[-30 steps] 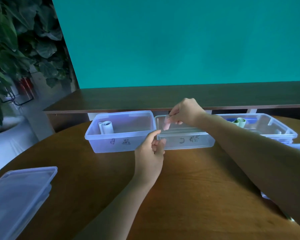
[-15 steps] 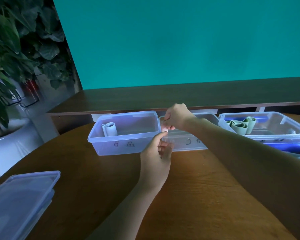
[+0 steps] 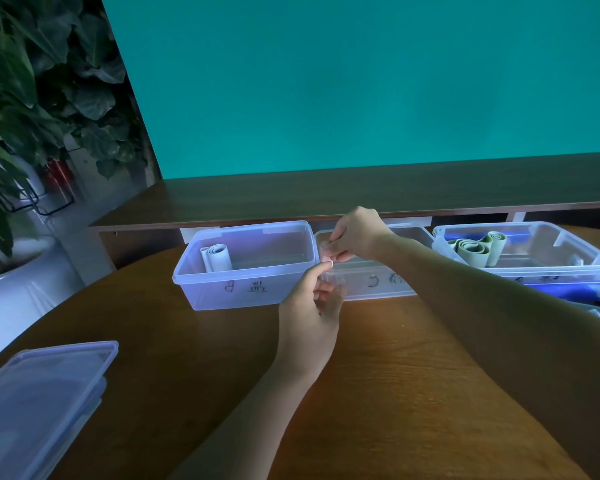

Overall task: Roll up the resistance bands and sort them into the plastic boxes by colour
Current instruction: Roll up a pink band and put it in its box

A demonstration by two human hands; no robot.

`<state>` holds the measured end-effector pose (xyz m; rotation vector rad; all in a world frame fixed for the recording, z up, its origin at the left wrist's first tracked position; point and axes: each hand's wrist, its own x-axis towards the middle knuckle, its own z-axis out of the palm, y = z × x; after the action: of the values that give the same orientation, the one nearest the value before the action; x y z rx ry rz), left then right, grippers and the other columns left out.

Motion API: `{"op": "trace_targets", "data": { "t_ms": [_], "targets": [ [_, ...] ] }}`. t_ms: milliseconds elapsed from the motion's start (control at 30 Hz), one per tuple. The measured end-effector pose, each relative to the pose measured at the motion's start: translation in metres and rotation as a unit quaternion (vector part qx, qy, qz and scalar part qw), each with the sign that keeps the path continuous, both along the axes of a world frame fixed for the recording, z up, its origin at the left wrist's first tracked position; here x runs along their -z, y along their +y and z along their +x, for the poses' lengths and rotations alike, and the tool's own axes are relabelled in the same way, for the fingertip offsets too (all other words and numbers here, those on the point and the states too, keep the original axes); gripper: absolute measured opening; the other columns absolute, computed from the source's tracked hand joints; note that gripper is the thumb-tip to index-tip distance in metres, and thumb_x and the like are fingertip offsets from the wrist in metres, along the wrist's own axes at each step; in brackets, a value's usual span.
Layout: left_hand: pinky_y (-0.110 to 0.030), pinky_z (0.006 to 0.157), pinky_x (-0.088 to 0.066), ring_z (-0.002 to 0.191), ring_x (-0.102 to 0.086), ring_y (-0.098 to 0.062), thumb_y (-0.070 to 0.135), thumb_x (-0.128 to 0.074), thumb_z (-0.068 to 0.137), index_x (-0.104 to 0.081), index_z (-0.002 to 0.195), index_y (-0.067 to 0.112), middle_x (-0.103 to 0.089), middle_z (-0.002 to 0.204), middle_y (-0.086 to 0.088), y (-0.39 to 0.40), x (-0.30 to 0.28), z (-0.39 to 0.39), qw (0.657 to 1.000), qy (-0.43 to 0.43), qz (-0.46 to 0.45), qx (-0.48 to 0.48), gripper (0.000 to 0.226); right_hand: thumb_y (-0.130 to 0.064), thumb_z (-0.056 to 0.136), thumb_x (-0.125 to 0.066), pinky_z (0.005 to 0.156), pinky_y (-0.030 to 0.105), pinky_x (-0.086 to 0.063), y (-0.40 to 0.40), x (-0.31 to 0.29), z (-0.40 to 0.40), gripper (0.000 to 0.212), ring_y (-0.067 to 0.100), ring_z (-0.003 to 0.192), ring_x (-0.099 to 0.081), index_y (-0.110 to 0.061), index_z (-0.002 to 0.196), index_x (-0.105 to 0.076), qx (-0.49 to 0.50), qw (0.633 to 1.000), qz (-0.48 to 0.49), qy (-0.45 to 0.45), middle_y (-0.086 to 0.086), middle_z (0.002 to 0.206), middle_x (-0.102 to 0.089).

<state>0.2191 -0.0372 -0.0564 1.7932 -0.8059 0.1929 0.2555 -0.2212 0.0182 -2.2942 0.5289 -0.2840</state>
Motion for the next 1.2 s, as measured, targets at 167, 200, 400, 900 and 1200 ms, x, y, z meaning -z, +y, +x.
{"op": "trace_targets", "data": {
  "t_ms": [167, 200, 400, 900, 1200],
  "targets": [
    [-0.006, 0.082, -0.048, 0.098, -0.062, 0.004, 0.043, -0.063, 0.094, -0.058, 0.135, 0.028, -0.068, 0.107, 0.016, 0.0, 0.0, 0.0, 1.0, -0.004, 0.01, -0.004, 0.044, -0.01, 0.081, -0.084, 0.077, 0.033, -0.064, 0.004, 0.0, 0.004, 0.016, 0.018, 0.066, -0.076, 0.002, 0.089, -0.075, -0.004, 0.999, -0.038, -0.002, 0.012, 0.076, -0.076],
    [-0.006, 0.083, -0.049, 0.099, -0.063, 0.003, 0.042, -0.063, 0.094, -0.057, 0.136, 0.028, -0.068, 0.108, 0.015, 0.0, 0.0, 0.0, 1.0, -0.005, 0.011, -0.004, 0.044, -0.01, 0.082, -0.083, 0.077, 0.033, -0.063, 0.005, 0.0, 0.005, 0.016, 0.018, 0.066, -0.076, 0.002, 0.089, -0.075, -0.005, 0.999, -0.047, -0.003, 0.012, 0.076, -0.076],
    [-0.004, 0.081, -0.047, 0.096, -0.062, 0.005, 0.042, -0.064, 0.094, -0.057, 0.135, 0.029, -0.067, 0.105, 0.017, 0.001, -0.002, -0.002, 1.0, -0.002, 0.011, 0.002, 0.044, -0.009, 0.084, -0.081, 0.072, 0.029, -0.063, 0.005, 0.003, 0.0, 0.016, 0.02, 0.067, -0.076, 0.002, 0.094, -0.074, -0.006, 1.0, -0.007, -0.013, 0.012, 0.077, -0.077],
    [-0.003, 0.077, -0.046, 0.096, -0.062, 0.007, 0.043, -0.063, 0.093, -0.058, 0.136, 0.027, -0.068, 0.107, 0.016, 0.002, -0.001, -0.001, 1.0, -0.006, -0.003, 0.001, 0.046, -0.015, 0.082, -0.083, 0.077, 0.03, -0.063, -0.001, -0.002, -0.007, 0.016, 0.018, 0.072, -0.077, -0.003, 0.091, -0.077, -0.005, 0.999, 0.04, 0.006, 0.009, 0.08, -0.078],
    [-0.002, 0.077, -0.045, 0.099, -0.059, 0.012, 0.039, -0.064, 0.095, -0.058, 0.136, 0.028, -0.066, 0.104, 0.021, 0.004, -0.002, -0.004, 1.0, -0.007, -0.019, -0.014, 0.043, -0.005, 0.084, -0.08, 0.068, 0.025, -0.063, -0.004, -0.005, -0.012, 0.012, 0.019, 0.072, -0.077, -0.003, 0.095, -0.077, 0.002, 0.999, 0.037, 0.008, 0.012, 0.086, -0.077]
  ]
}}
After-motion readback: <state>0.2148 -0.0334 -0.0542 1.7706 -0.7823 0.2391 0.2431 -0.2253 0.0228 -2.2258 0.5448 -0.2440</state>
